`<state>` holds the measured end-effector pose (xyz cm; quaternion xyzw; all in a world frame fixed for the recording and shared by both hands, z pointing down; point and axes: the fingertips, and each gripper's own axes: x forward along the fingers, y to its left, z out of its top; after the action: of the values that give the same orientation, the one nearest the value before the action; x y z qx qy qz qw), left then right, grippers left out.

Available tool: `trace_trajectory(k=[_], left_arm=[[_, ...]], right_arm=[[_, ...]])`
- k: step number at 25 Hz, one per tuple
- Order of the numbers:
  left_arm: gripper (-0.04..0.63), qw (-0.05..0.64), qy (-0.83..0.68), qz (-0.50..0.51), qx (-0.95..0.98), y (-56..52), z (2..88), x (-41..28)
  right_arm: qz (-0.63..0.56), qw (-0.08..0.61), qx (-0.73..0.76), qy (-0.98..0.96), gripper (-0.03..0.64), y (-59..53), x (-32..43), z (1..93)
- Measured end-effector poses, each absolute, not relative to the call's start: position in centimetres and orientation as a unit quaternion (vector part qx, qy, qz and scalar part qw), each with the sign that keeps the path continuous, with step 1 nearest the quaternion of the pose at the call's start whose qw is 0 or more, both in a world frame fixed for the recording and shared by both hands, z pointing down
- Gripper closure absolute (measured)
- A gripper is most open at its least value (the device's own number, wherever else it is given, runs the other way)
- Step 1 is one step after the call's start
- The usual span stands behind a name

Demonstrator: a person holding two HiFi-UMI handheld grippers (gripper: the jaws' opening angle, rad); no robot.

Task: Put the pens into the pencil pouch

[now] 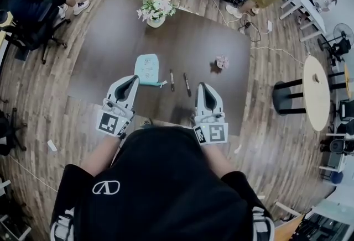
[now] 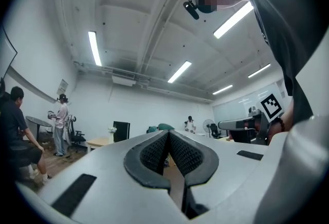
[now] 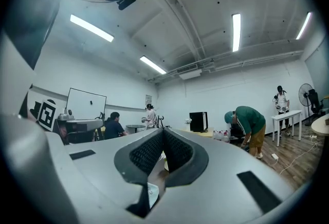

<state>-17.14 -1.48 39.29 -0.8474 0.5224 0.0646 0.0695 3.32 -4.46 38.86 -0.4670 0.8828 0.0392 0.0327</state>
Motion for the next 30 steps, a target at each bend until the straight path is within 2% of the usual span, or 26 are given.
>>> trace_trajectory(k=[11,14,15,16,17,18,24,30], left_arm=[[0.591,0.065,0.544,0.049,-0.835,-4.1,39.7,-15.6],[0.58,0.092,0.524,-0.016,-0.846,-5.1,40.7,-14.4],[0.503,0.112,0.515,-0.06,-0.848,-5.5,41.4,-14.0],[0.362,0.134,0.505,-0.108,-0.846,-6.0,42.2,-13.8],[0.278,0.154,0.496,-0.152,-0.841,-6.5,43.0,-13.7],[0.258,0.169,0.485,-0.191,-0.837,-6.9,43.8,-13.8],[0.255,0.181,0.398,-0.342,-0.832,-9.3,50.7,-15.0],[0.255,0.126,0.304,-0.441,-0.835,-11.6,60.9,-15.8]], right_arm=[[0.021,0.022,-0.44,0.897,0.618,-7.6,5.4,39.8],[0.014,0.022,-0.441,0.897,0.618,-8.2,6.2,39.9],[0.012,0.022,-0.441,0.897,0.618,-8.3,6.4,40.0],[0.011,0.022,-0.441,0.897,0.618,-8.4,6.7,40.1],[0.01,0.02,-0.44,0.898,0.618,-8.4,6.9,40.3],[0.009,0.019,-0.44,0.898,0.618,-8.4,7.1,40.4],[-0.004,0.004,-0.454,0.891,0.618,-8.2,9.0,41.7],[-0.013,-0.013,-0.467,0.884,0.618,-8.6,10.3,42.8]])
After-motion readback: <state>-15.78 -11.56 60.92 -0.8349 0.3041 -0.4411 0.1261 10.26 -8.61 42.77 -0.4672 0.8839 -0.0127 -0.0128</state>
